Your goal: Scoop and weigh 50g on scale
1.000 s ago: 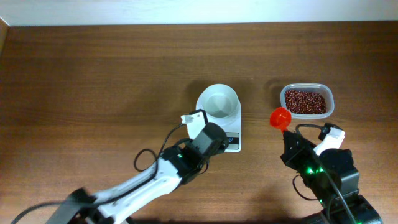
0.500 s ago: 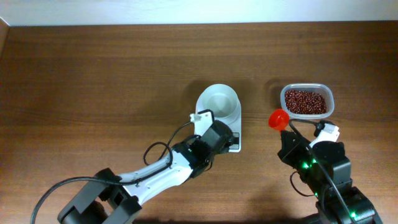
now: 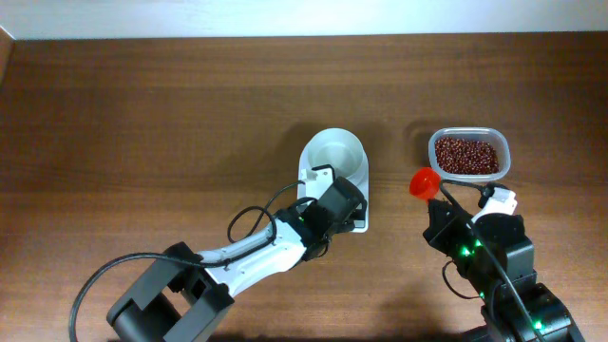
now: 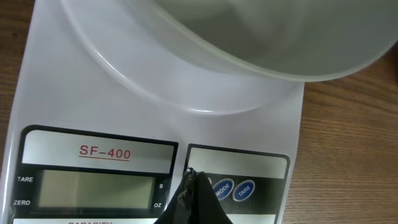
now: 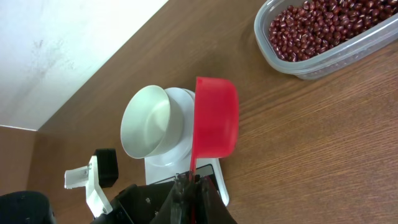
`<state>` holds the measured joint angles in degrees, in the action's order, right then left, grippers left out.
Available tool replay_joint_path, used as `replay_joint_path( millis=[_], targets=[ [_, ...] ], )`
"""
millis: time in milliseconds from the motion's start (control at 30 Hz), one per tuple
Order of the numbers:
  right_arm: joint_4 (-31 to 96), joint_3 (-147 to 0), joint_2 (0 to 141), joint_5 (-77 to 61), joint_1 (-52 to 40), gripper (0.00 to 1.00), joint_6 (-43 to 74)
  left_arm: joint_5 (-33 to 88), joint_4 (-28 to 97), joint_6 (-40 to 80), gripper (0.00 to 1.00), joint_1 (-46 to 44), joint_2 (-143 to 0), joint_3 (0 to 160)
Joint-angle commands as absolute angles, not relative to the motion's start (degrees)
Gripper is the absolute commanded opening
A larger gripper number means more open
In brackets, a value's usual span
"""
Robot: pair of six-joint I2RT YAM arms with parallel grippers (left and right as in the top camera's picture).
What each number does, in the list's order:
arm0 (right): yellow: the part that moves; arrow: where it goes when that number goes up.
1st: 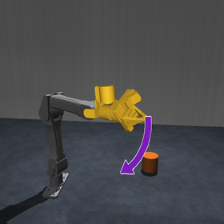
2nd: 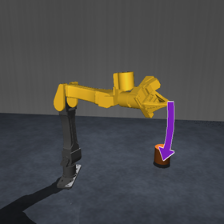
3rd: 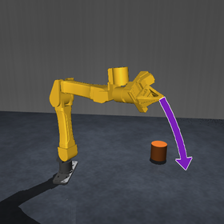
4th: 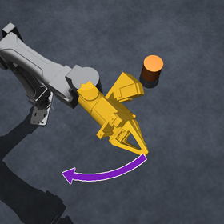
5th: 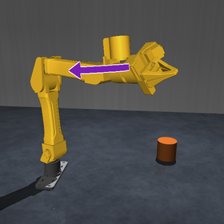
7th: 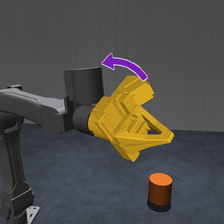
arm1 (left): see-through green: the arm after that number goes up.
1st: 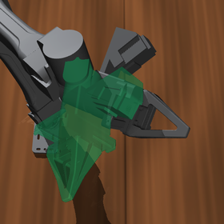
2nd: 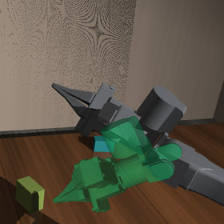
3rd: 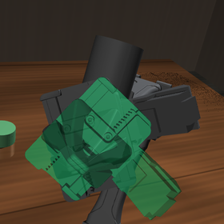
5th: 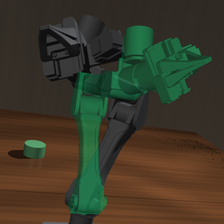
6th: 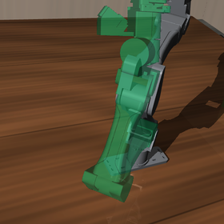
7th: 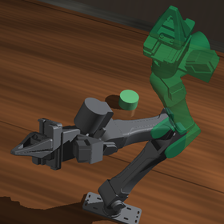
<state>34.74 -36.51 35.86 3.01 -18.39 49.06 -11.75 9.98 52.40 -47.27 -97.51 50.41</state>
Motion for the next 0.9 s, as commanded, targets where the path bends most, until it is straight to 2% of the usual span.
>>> replay_joint_path(
  millis=[0,867],
  targets=[
    [34.7,-36.9,35.8,3.7,-18.0,0.04,48.2,-11.4,9.7,51.3,0.00,-48.4,-97.9,51.2],
    [34.7,-36.9,35.8,3.5,-18.0,0.04,48.2,-12.0,8.2,52.0,0.00,-48.6,-100.7,51.2]
  ],
)
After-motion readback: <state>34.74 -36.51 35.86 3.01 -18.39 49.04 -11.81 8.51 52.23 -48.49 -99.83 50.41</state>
